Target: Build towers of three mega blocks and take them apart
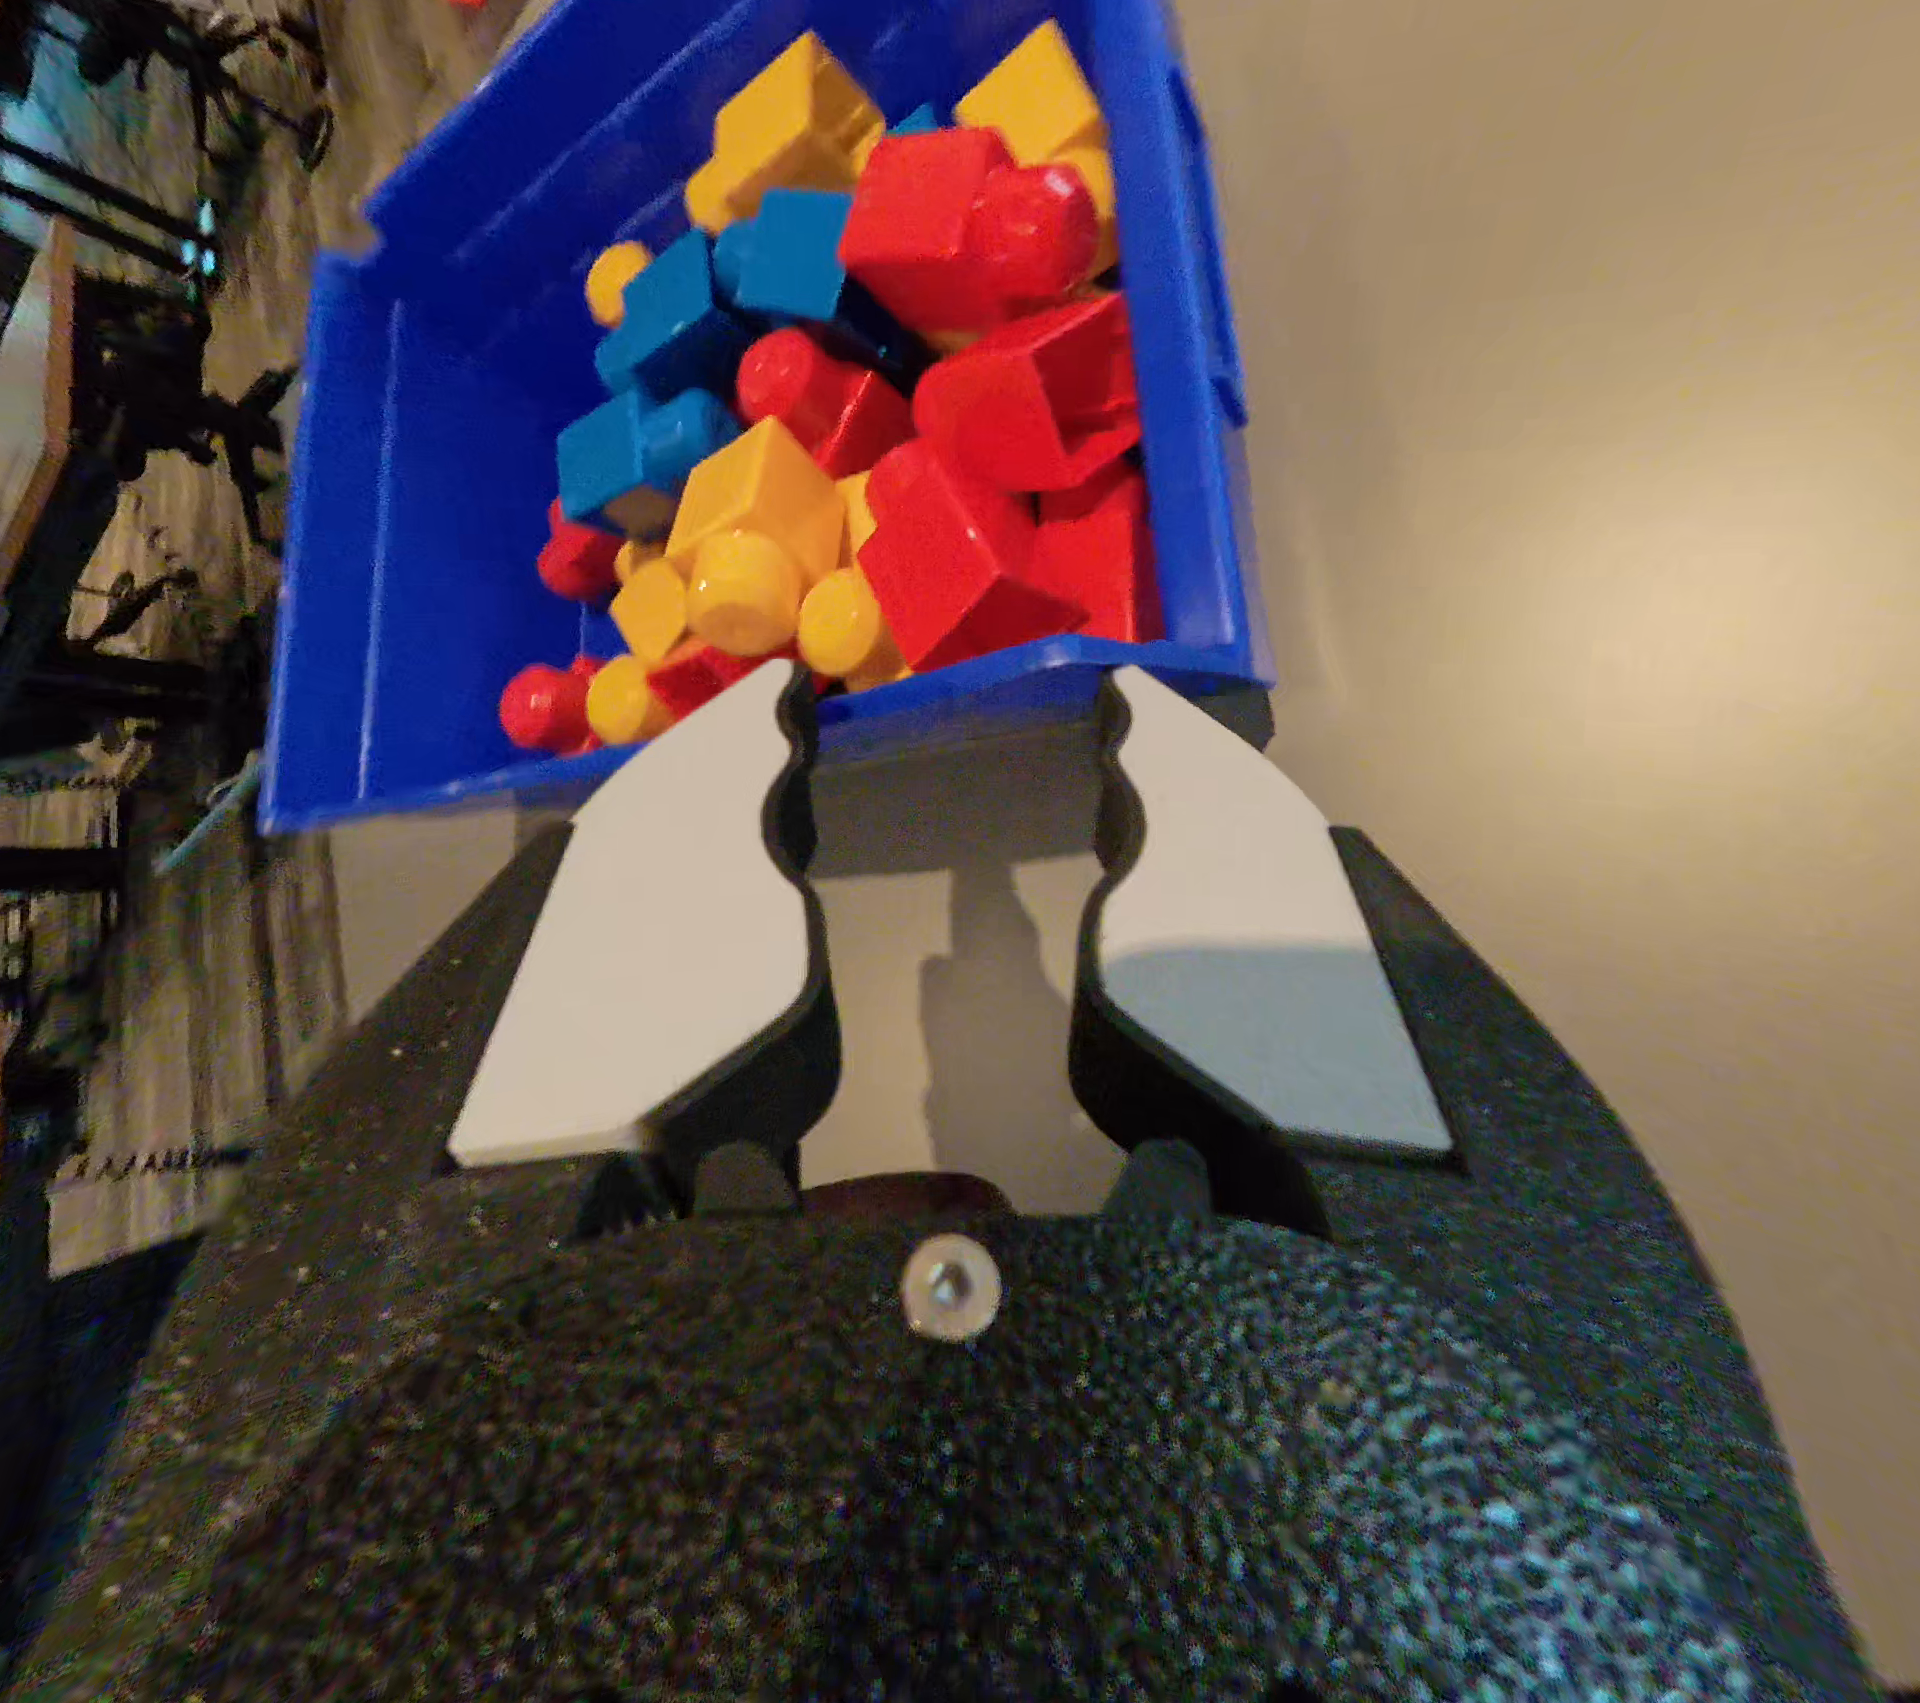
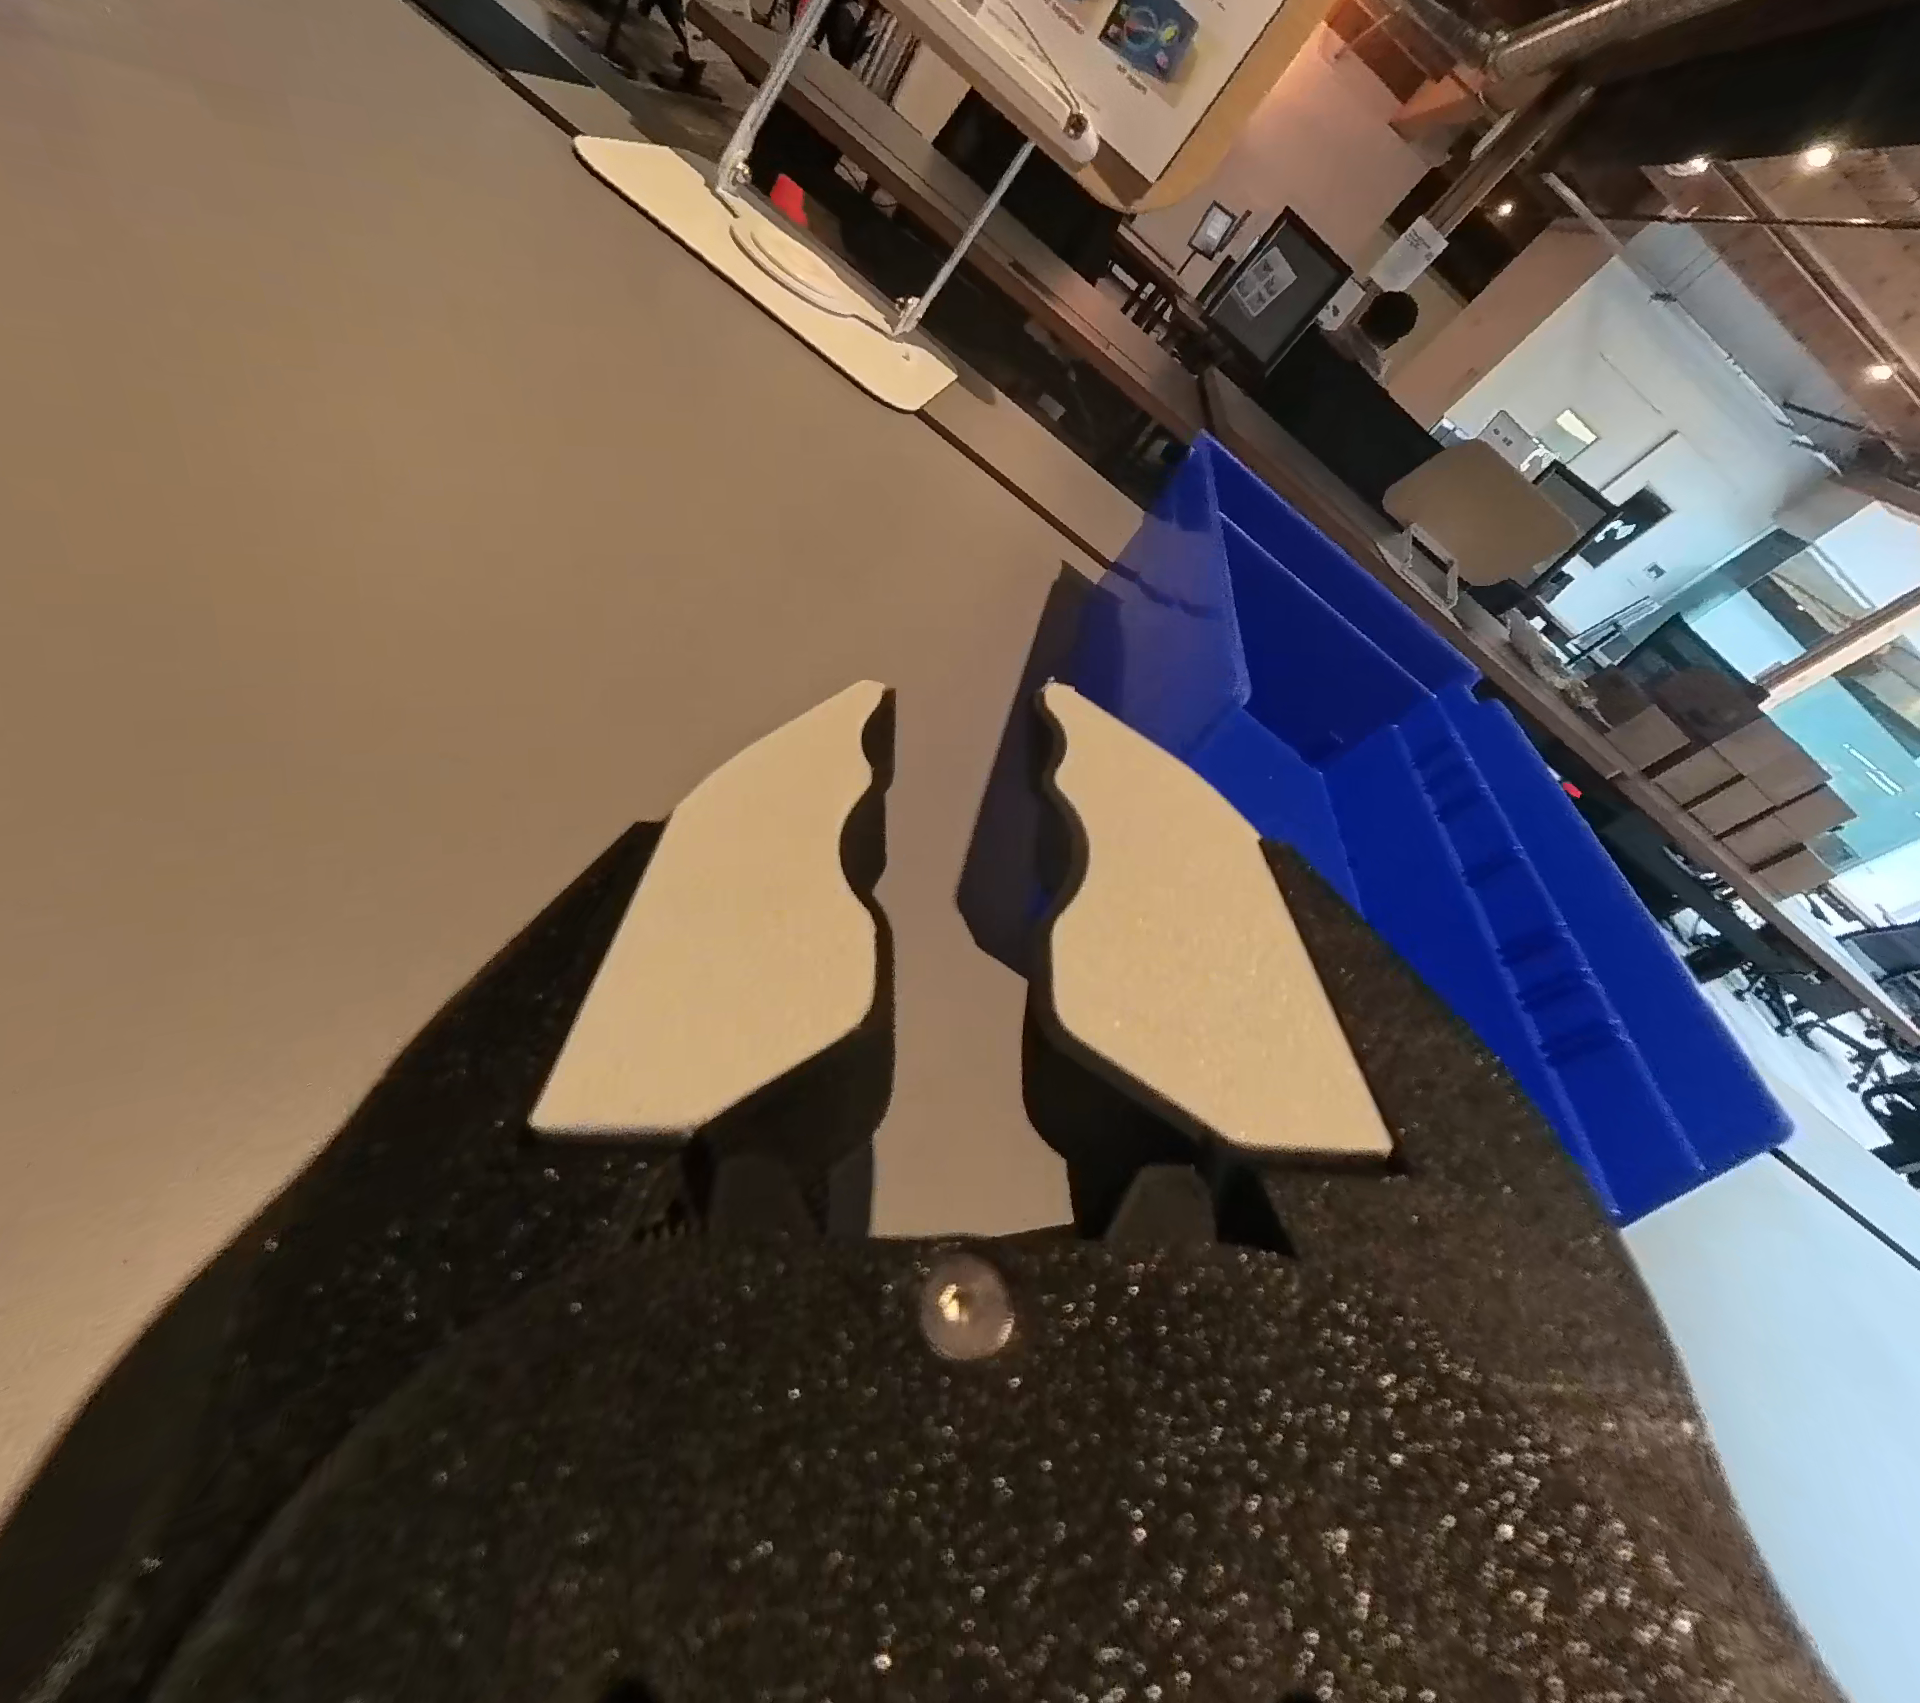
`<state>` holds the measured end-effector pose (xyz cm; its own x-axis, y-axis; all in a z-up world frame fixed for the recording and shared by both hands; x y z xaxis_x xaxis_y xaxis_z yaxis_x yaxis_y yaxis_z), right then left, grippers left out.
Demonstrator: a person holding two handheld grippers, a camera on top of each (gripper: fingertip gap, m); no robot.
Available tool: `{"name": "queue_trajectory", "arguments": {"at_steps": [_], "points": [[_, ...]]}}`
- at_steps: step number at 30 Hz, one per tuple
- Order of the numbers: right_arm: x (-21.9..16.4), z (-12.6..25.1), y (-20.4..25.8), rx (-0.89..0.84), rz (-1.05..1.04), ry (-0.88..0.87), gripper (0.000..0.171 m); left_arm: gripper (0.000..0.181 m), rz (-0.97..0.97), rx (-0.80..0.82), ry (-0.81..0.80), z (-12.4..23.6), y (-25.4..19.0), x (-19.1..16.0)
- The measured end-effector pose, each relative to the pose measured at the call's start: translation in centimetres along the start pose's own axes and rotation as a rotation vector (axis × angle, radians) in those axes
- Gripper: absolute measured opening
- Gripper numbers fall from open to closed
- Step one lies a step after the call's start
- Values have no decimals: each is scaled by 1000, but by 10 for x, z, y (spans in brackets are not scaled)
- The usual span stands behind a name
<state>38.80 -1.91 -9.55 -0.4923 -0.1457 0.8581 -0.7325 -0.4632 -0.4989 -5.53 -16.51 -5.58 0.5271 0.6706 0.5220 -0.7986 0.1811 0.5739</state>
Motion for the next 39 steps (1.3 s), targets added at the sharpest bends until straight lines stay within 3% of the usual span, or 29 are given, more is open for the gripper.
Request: {"name": "queue_trajectory", "arguments": {"at_steps": [2,8,14,16,22,24,26,31,35,39], "points": [[0,0,2,2,14,3,24,55,106,72,-2,15,7,-18],[0,-3,5,8,36,16,23,52,524,140,-369,36,-12,-24],[0,-1,7,8,61,12,22,57,453,354,-262,-3,-22,-27],[-1,-2,7,16,59,14,22,55,484,355,-252,0,-16,-37],[-1,-3,10,44,69,20,22,44,598,558,-85,15,27,-105],[-1,-4,12,48,78,23,22,45,652,591,-143,26,33,-111],[-2,-5,13,51,88,31,22,46,645,563,-270,34,28,-96],[-2,-5,16,49,123,36,21,51,565,194,-476,8,-25,-17],[-2,-5,18,55,146,34,21,52,438,229,-396,-29,-44,25],[-3,-6,19,68,150,39,21,43,346,308,-234,-59,-38,29]]}}
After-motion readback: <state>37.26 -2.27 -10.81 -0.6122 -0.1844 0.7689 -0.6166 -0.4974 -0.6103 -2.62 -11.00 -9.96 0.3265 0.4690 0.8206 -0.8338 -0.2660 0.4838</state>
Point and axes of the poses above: each gripper's, where its closed fingertips meet, z back along the fingers, x out of its top, y = z × x across the jaws, the point moved 9 cm from there along z, back along the fingers, and after that the axes turned 5 degrees about -z, right-handed, at the moved point
